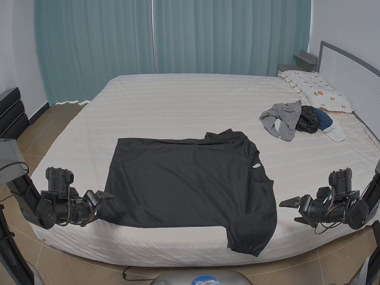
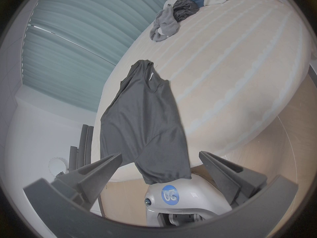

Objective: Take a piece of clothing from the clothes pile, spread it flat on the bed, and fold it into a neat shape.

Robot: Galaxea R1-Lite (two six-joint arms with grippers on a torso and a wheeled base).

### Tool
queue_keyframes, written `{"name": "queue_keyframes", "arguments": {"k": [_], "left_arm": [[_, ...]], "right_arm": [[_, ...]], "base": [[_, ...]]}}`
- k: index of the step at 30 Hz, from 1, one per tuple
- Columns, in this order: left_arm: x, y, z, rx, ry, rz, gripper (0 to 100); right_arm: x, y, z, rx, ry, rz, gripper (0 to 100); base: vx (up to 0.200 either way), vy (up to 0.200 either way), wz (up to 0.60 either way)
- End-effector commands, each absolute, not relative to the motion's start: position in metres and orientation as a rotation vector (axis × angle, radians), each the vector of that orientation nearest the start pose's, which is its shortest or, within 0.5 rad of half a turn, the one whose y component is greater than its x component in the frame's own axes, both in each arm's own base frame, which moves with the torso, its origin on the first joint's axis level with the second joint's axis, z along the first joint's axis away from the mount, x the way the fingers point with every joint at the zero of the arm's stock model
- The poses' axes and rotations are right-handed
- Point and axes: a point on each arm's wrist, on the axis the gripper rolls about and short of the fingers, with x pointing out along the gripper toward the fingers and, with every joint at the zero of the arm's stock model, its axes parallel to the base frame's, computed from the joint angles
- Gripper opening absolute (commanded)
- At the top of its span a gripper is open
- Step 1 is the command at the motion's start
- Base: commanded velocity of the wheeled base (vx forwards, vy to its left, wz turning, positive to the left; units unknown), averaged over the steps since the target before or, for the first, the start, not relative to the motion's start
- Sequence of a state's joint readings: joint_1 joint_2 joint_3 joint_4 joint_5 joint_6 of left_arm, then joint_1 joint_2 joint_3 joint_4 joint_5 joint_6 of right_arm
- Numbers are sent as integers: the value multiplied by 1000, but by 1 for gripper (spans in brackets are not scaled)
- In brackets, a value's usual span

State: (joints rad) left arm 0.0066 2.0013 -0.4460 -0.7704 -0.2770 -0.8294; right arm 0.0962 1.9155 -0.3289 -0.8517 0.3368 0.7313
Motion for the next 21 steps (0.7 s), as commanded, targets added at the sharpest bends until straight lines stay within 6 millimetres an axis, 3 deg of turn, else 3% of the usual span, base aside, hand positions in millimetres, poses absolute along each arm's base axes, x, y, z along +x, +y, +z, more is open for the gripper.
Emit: {"name": "queue_keyframes", "arguments": {"k": [1, 8, 21], "left_arm": [[276, -2, 23, -884, 848, 122, 100], [274, 7, 20, -838, 838, 175, 100], [276, 15, 19, -839, 826, 202, 100]], "right_arm": [[255, 34, 29, 773, 862, 124, 100], [273, 45, -7, 738, 853, 108, 100], [299, 66, -20, 723, 827, 163, 100]], "base": [[0, 0, 0], [0, 0, 0], [0, 0, 0]]}}
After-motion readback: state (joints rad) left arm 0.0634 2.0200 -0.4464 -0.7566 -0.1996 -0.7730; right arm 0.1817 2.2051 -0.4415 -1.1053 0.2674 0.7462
